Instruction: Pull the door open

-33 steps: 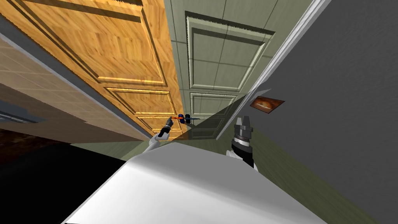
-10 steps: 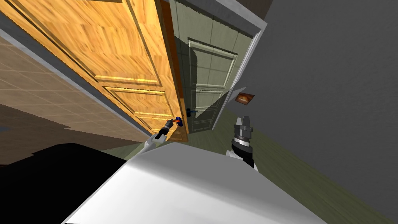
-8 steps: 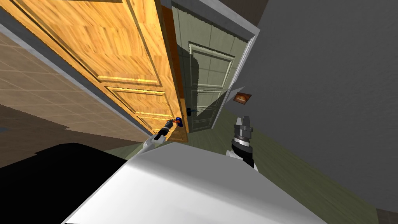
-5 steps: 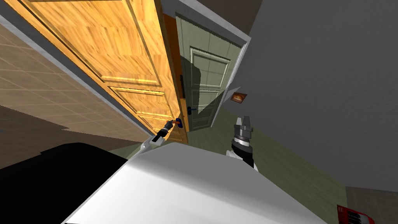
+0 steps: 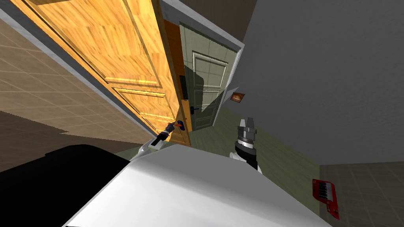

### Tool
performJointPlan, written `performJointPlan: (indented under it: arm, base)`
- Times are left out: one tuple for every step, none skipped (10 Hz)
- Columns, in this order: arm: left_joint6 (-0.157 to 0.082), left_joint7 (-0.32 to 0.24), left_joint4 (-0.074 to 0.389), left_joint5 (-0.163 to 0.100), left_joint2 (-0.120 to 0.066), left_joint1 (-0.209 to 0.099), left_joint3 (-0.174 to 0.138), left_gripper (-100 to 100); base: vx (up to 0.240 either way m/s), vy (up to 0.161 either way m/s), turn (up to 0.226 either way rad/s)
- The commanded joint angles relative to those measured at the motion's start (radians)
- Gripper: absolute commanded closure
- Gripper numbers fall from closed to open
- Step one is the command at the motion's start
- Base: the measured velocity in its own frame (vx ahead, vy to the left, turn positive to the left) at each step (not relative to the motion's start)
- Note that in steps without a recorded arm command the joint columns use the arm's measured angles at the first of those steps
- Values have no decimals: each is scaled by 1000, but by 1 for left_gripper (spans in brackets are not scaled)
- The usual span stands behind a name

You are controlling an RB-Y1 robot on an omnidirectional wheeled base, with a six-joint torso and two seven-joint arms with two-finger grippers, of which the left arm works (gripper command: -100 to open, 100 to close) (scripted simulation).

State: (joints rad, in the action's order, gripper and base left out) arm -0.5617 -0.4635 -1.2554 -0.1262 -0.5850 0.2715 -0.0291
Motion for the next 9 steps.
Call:
performJointPlan:
  arm:
    - [-29, -15, -9, 4, -11, 21, 21, 100]
    - [-46, -25, -11, 5, -21, 32, 28, 100]
    - [-54, -29, -12, 5, -26, 38, 31, 100]
    - [-76, -42, -15, 6, -40, 54, 40, 100]
    - [-88, -49, -17, 6, -48, 62, 45, 100]
    - [-100, -56, -18, 7, -56, 71, 50, 100]
    - [-86, -50, -16, 3, -56, 66, 36, 100]
    - [-110, -60, -8, 4, -67, 78, 43, 100]
    - [-122, -65, -5, 4, -73, 83, 47, 100]
  base:
    - [-187, 63, -145]
    - [-198, 79, -139]
    - [-184, 71, -111]
    - [-185, 90, -126]
    - [-197, 81, -136]
    - [-192, 56, -132]
    - [-85, 32, -13]
    - [-123, 53, -135]
    - [-205, 65, -157]
